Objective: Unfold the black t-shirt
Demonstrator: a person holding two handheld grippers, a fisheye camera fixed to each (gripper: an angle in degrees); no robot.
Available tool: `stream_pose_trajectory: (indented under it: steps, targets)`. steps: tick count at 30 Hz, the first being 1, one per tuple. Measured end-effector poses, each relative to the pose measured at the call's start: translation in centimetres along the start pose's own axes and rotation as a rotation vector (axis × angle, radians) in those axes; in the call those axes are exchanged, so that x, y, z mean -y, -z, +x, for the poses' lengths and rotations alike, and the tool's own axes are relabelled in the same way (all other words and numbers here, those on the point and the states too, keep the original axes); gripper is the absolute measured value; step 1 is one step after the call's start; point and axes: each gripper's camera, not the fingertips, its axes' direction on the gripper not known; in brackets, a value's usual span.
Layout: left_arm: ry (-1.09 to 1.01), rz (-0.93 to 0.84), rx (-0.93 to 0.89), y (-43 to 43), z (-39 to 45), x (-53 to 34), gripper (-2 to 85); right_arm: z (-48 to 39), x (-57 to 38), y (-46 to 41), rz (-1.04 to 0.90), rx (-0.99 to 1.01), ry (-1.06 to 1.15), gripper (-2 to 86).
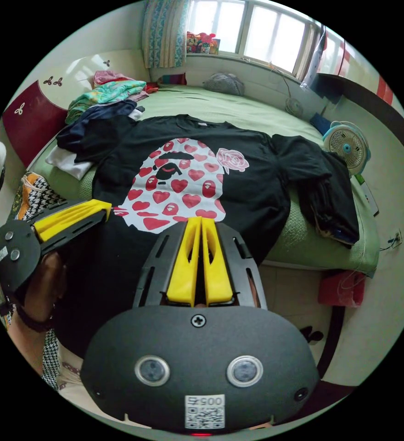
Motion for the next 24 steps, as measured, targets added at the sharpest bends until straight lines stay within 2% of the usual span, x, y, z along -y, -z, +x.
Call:
stream_pose_trajectory:
  steps: [24]
  targets:
    - [0.015, 0.001, -0.058, -2.7, 0.2, -2.4, -0.6, -3.2, -1.4, -1.1, 0.001, -0.009, 0.003, -0.9]
